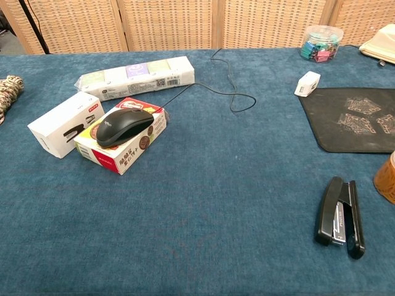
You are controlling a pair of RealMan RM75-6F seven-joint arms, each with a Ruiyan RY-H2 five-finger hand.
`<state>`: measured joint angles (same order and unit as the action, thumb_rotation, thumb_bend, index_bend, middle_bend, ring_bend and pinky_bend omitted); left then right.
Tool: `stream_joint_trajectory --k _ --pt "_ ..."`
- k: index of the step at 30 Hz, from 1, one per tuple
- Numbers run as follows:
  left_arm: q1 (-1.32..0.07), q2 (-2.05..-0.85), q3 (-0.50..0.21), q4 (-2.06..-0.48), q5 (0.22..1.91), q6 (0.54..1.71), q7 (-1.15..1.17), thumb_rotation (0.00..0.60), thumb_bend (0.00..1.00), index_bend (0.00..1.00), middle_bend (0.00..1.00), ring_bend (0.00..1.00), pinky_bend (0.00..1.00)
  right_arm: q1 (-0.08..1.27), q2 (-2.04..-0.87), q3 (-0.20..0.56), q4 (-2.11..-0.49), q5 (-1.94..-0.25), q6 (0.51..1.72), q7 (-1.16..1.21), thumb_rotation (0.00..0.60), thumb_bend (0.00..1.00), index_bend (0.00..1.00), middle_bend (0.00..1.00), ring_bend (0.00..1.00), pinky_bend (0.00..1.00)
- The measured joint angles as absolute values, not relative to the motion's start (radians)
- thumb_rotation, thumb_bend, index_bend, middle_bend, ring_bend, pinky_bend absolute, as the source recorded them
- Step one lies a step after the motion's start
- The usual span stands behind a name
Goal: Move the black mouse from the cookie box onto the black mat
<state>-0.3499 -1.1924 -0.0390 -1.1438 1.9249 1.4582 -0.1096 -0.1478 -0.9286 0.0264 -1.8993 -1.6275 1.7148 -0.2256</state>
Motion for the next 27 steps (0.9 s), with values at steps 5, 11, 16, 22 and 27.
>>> stream_joint_trajectory --k 5,11,16,22,27 --pt "-0.468 -1.312 -0.028 -0.889 2.038 1.507 -0.144 0.600 0.11 0.00 0.00 0.00 0.00 -0.140 -0.945 0.035 -1.896 -1.603 1.700 -0.258 0.600 0.00 0.00 0.00 0.00 0.00" --pt "-0.621 -1.477 0.011 -0.580 2.159 1.606 -0.153 0.600 0.12 0.00 0.00 0.00 0.00 -0.131 -0.957 0.045 -1.895 -1.576 1.686 -0.279 0.600 0.00 0.00 0.00 0.00 0.00" --pt "-0.714 -1.579 0.057 -0.434 2.206 1.659 -0.138 0.600 0.14 0.00 0.00 0.00 0.00 -0.131 -0.958 0.046 -1.895 -1.575 1.687 -0.278 0.600 0.00 0.00 0.00 0.00 0.00" --pt "-0.773 -1.638 0.109 -0.367 2.219 1.662 -0.070 0.600 0.18 0.00 0.00 0.00 0.00 -0.134 -0.952 0.045 -1.894 -1.578 1.693 -0.260 0.600 0.00 0.00 0.00 0.00 0.00" --pt "-0.799 -1.660 0.159 -0.334 2.210 1.646 -0.030 0.600 0.18 0.00 0.00 0.00 0.00 -0.137 -0.944 0.045 -1.895 -1.580 1.700 -0.239 0.600 0.00 0.00 0.00 0.00 0.00"
